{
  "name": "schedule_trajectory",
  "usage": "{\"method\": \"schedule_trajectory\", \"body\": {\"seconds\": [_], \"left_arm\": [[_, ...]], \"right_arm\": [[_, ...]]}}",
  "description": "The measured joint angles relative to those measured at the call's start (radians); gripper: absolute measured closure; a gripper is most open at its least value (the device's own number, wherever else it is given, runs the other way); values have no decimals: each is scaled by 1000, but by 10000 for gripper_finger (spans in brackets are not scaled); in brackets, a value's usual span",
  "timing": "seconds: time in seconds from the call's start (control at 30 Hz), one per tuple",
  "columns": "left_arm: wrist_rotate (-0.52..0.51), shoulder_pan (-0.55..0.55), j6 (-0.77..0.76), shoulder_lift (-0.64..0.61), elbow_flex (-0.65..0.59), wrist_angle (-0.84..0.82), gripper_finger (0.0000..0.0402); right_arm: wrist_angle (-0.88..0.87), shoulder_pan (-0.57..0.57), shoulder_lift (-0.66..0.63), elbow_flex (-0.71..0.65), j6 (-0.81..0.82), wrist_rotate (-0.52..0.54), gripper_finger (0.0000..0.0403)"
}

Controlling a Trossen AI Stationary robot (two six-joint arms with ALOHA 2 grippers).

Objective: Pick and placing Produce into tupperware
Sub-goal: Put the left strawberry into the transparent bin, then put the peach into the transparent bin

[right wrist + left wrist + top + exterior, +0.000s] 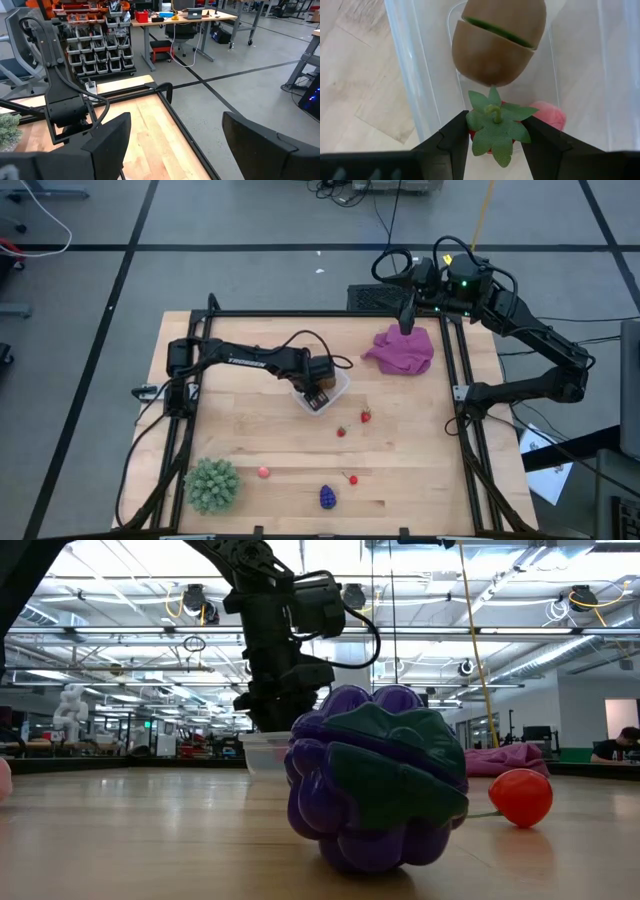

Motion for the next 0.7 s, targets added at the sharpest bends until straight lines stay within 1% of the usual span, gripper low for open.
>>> {"method": "schedule_trajectory", "body": {"seconds": [0.3, 0.53, 0.7], "left_arm": [[40, 16, 23, 0, 0, 7, 240], [44, 16, 23, 0, 0, 38, 205], [44, 16, 20, 0, 0, 29, 185]], "right_arm": [[0, 0, 0, 0, 0, 0, 99], [0, 0, 0, 0, 0, 0, 99], [0, 0, 0, 0, 0, 0, 99]]}}
